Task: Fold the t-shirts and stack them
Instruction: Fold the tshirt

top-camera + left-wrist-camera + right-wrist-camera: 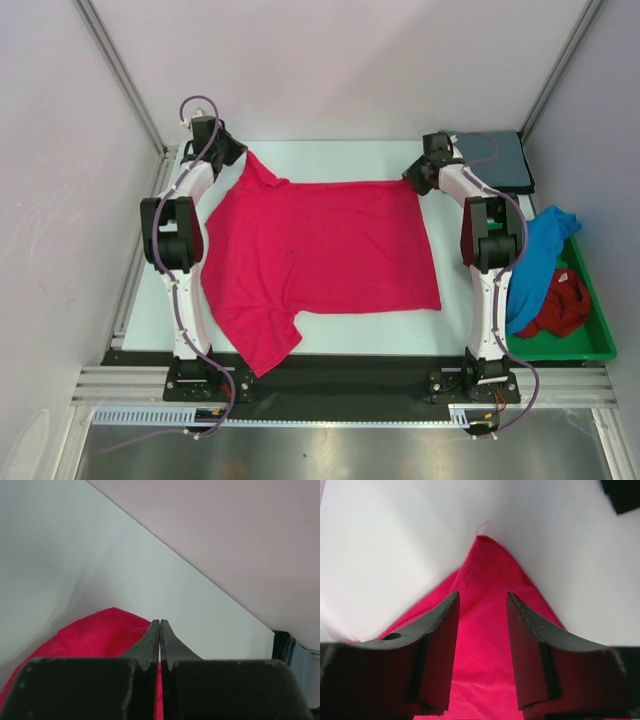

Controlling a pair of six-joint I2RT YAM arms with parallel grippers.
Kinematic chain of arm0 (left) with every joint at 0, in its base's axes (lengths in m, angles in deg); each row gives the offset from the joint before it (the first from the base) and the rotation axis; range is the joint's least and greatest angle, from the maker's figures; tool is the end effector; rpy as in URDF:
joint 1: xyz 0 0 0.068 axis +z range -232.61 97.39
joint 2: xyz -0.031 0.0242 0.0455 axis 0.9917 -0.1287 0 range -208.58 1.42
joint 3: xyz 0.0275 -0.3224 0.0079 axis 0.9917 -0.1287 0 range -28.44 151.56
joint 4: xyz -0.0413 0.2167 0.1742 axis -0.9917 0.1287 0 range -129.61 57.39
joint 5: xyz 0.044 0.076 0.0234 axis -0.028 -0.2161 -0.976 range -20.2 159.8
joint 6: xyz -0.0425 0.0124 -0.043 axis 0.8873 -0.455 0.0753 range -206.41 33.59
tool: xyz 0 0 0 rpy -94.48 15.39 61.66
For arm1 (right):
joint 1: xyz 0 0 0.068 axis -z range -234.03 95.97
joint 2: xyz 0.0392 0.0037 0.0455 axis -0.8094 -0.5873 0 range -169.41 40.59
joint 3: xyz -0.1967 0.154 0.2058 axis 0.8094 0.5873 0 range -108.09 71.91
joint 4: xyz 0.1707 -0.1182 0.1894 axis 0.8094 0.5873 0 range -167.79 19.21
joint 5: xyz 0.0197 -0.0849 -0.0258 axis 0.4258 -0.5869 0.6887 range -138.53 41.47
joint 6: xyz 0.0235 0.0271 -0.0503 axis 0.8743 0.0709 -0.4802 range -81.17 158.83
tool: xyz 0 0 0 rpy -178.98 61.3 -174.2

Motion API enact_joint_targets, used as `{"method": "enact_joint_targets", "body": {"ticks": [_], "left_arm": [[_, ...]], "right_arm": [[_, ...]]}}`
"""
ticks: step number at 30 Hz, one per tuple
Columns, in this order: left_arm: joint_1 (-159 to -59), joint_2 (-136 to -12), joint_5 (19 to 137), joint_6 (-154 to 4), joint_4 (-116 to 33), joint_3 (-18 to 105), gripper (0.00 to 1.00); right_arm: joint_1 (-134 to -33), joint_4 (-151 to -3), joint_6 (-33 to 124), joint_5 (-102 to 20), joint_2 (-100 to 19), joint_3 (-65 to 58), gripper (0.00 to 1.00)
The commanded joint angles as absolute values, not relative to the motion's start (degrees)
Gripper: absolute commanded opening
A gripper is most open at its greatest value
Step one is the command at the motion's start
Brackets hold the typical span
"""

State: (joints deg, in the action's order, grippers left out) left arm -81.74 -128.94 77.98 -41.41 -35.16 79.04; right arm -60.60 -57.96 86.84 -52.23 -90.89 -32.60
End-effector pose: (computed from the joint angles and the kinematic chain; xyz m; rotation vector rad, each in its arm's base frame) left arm 0.5999 0.0026 0.2512 -0.7336 1.9688 -0.6192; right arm 0.5726 0.0628 0.1954 0.8846 2.2506 0.3694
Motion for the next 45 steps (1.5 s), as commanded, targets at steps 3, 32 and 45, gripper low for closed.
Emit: {"method": "enact_joint_targets", "body": {"ticks": [3,32,45], "left_arm": [[-82.17,-123.74,77.89,-41.41,-38.64,77.21,0.0],[-82.17,-118.2,77.71,-39.83,-43.91,68.95,0.0],[-82.08,-115.03,77.62,-40.35,-46.46,65.34,0.0]], "right_arm": [[-60.63,-54.59,93.58,-55.29,-89.92,-36.28,0.4],[-59.92,-50.21,108.0,-53.27,-99.68,-43.93,0.43],[-58.69,-49.14,108.27,-52.22,-101.35,-42.52,0.06]]}}
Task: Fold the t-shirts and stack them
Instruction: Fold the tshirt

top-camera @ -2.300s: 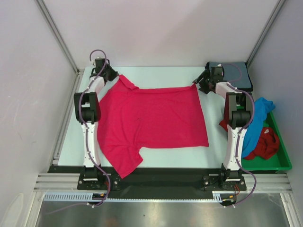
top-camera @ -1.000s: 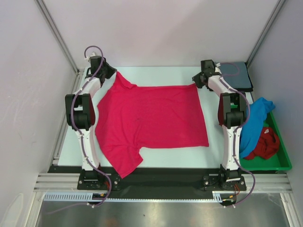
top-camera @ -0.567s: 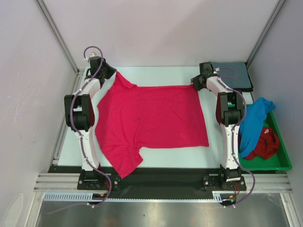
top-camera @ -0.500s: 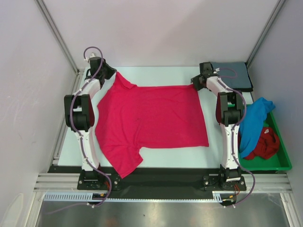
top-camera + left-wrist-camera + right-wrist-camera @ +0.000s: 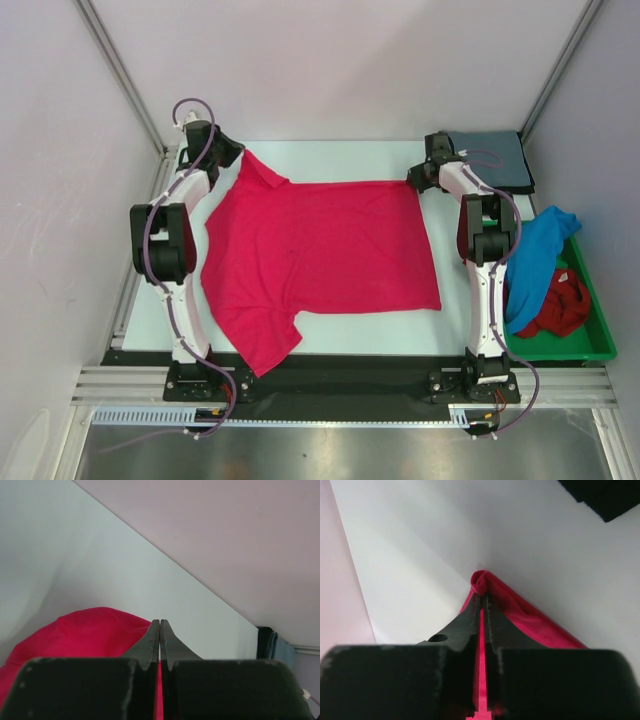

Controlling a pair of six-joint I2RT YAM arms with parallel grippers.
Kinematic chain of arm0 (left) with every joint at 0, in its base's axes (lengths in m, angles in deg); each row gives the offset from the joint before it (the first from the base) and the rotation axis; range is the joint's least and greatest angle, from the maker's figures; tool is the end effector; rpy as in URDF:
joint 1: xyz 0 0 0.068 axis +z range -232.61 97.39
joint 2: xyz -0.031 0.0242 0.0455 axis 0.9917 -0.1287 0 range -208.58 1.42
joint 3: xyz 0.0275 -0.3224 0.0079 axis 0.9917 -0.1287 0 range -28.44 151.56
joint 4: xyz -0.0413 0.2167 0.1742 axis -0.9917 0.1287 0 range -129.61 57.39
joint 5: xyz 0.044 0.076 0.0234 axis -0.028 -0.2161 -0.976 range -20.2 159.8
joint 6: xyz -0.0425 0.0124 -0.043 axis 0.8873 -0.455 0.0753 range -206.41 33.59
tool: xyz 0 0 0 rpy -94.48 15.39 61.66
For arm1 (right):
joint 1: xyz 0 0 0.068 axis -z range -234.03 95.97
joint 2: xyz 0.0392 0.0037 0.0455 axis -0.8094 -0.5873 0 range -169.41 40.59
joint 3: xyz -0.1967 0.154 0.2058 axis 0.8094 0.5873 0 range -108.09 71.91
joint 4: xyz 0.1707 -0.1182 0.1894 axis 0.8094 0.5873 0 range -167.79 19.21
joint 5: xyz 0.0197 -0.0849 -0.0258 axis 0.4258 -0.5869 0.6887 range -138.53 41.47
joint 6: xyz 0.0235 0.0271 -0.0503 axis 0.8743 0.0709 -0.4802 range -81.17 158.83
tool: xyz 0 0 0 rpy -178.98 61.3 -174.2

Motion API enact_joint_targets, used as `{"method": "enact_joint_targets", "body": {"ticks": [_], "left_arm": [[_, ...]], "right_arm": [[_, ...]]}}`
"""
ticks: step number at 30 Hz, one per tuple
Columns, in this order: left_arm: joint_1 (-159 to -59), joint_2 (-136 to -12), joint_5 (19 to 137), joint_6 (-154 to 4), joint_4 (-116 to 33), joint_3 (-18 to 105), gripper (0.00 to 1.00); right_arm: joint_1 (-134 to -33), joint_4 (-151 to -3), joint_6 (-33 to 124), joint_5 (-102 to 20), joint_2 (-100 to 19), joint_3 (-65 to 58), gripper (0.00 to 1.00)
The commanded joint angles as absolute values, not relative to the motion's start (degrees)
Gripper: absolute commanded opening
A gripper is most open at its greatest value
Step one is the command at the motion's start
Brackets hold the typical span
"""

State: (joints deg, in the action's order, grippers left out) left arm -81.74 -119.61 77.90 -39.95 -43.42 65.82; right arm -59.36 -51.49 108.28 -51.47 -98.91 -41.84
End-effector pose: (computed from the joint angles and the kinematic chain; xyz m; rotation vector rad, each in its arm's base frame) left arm 0.5581 0.0020 0.2715 -0.7253 1.8923 -0.6517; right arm 0.5977 0.0533 0.1623 1.3695 2.1438 0.4791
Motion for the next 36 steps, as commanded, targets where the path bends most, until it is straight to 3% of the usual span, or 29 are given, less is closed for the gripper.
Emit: {"method": "enact_joint_targets", "body": {"ticks": [1,21,36], "left_arm": [[-82.08,-114.95,77.79,-40.44,-46.46,65.42,0.0],[-79.97,-104.93,77.01,-40.88,-41.11,60.95,0.0],[-79.71,-95.18,75.25,-42.02,-37.94,51.45,0.0]], "right_arm": [[-58.78,-49.4,107.74,-52.74,-101.09,-42.61,0.0],[-60.28,-56.17,96.66,-49.05,-93.53,-44.81,0.0],[-59.92,-57.49,94.91,-46.07,-81.05,-31.89,0.0]]}}
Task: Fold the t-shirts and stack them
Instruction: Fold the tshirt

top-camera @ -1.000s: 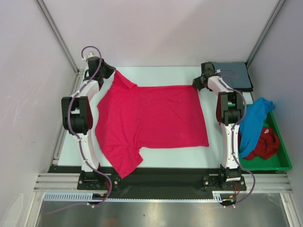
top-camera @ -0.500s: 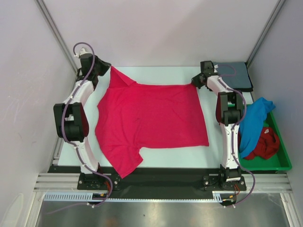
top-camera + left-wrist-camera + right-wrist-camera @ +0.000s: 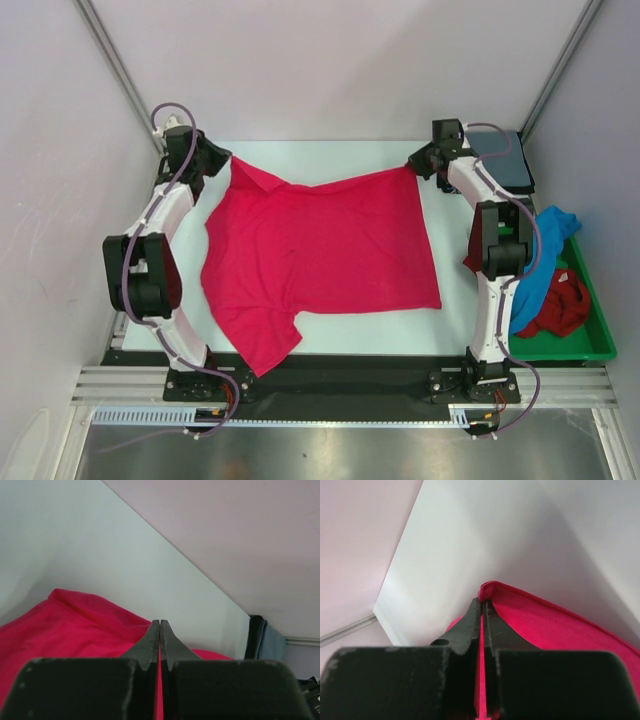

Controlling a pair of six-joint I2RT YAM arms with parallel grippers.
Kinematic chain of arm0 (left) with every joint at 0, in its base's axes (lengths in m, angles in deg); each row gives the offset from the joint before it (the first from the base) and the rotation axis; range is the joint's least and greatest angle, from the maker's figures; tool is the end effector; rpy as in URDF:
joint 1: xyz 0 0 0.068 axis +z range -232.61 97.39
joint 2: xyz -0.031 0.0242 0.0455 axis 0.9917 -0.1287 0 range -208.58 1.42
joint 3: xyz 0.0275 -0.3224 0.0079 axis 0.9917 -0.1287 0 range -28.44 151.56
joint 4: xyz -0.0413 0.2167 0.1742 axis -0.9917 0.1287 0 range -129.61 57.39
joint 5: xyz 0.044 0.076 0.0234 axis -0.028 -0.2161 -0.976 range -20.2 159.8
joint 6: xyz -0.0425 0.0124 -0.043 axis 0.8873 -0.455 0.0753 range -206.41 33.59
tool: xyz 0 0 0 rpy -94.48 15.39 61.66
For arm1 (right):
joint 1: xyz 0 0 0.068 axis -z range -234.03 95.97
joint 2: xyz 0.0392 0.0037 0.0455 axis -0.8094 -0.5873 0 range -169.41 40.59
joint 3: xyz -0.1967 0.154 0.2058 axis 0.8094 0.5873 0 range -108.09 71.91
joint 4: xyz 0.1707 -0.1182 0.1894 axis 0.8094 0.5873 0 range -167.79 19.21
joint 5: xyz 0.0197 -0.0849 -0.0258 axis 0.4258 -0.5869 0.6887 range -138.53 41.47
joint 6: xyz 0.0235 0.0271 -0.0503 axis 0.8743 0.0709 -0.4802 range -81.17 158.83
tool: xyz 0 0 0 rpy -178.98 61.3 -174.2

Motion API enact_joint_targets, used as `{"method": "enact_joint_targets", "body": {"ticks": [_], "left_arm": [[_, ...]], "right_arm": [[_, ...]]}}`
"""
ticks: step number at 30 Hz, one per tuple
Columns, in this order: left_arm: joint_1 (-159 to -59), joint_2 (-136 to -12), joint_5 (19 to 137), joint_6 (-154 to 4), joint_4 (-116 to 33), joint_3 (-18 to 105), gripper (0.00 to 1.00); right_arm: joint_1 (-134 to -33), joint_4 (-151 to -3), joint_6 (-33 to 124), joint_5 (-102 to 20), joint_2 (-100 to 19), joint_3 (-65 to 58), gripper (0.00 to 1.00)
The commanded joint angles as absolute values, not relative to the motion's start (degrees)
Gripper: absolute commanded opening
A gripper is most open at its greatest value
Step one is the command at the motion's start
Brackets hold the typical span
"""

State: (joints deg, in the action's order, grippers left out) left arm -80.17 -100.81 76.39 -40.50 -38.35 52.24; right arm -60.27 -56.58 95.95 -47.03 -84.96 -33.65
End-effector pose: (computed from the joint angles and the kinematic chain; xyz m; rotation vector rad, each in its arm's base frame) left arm 0.4670 0.0147 0.3341 -0.7547 1.8700 -0.6035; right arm 0.5614 0.0625 0.2568 1.0031 2.1409 0.5894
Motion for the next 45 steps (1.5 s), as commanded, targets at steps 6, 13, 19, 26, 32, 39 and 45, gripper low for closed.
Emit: {"method": "enact_joint_targets", "body": {"ticks": [6,13,19,26,32,39,45], "left_arm": [[-78.74,-91.13,75.51,-42.55,-35.65,47.95,0.0],[-78.39,-83.32,75.61,-43.6,-33.9,39.08,0.0],[-78.21,-76.98,76.21,-45.19,-32.67,32.74,0.0],[-78.12,-71.01,74.99,-45.1,-30.73,27.73,0.0],[-77.42,-65.91,73.4,-45.45,-28.18,25.17,0.0],[-75.05,-63.62,74.97,-47.29,-25.72,23.33,0.0],[-74.96,-63.18,77.44,-47.03,-25.72,18.5,0.0]], "right_arm": [[-59.92,-58.81,94.56,-45.02,-76.66,-25.48,0.0],[-60.01,-60.39,94.2,-43.78,-72.71,-17.83,0.0],[-60.01,-60.92,93.41,-43.52,-69.54,-13.61,0.0],[-59.84,-60.74,91.83,-43.6,-66.11,-9.3,0.0],[-60.27,-60.57,91.39,-43.34,-64.35,-5.71,0.0],[-60.98,-61.44,90.77,-44.22,-61.36,-0.78,0.0],[-61.16,-61.18,90.51,-45.01,-59.43,2.3,0.0]]}}
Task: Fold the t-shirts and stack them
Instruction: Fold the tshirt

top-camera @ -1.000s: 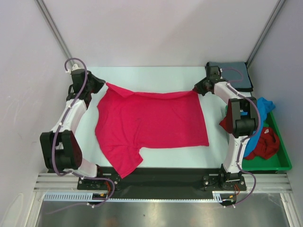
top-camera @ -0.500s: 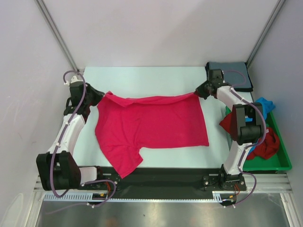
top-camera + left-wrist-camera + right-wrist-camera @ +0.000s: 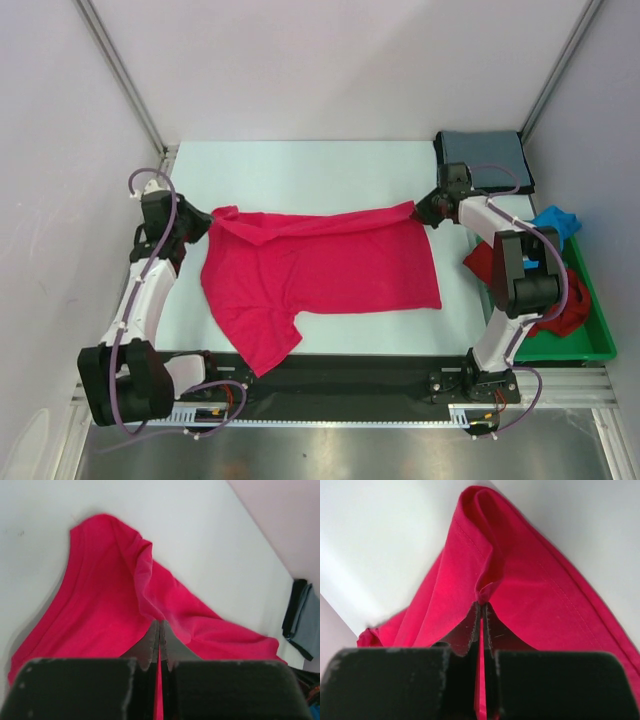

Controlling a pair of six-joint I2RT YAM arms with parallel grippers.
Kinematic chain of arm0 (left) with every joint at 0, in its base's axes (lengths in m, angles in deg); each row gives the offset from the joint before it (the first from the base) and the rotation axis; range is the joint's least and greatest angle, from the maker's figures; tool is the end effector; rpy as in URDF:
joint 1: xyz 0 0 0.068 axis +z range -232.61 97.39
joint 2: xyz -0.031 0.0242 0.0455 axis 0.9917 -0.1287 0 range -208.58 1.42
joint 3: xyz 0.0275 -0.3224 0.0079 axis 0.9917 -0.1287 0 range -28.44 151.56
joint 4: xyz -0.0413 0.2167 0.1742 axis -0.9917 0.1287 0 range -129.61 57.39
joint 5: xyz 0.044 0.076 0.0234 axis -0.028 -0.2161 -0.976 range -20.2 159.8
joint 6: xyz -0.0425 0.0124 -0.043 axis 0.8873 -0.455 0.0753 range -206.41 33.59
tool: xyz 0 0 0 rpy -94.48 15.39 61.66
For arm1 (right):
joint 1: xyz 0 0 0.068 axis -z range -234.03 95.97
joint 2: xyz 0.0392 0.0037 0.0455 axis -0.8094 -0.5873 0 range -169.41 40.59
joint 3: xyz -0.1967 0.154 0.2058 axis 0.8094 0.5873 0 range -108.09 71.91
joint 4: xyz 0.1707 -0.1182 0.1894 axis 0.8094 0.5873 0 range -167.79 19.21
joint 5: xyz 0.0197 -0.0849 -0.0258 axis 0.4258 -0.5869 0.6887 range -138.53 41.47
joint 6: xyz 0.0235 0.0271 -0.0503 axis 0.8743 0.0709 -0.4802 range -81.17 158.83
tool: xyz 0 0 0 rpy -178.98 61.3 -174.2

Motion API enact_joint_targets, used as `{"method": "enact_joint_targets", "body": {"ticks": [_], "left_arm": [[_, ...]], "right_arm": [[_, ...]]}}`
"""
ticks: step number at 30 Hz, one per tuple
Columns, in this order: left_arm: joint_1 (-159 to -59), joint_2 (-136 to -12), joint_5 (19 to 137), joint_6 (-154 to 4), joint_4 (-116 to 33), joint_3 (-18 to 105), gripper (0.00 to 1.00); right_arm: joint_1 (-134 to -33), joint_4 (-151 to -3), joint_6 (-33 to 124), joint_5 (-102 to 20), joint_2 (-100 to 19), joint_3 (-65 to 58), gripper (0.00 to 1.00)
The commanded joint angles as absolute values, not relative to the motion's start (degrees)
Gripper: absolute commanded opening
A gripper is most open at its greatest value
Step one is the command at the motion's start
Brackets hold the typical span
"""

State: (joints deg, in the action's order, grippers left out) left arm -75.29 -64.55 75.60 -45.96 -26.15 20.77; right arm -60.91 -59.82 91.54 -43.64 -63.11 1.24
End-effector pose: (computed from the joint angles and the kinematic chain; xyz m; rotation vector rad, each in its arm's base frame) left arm 0.2655 0.0295 0.3226 -0.8043 1.9700 -0.4518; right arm 0.4227 0.0549 0.2325 0.9534 2.3533 0.5406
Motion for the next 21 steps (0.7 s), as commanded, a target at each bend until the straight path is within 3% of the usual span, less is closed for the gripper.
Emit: {"method": "enact_joint_targets", "body": {"ticks": [1,21], "left_arm": [[-74.96,-63.18,77.97,-47.03,-25.98,17.88,0.0],[-74.96,-58.09,77.27,-45.98,-22.47,9.97,0.0]], "right_arm": [[-61.24,-60.92,90.25,-45.88,-58.82,2.48,0.0],[-61.24,-64.34,86.91,-48.18,-56.7,11.62,0.03]]}}
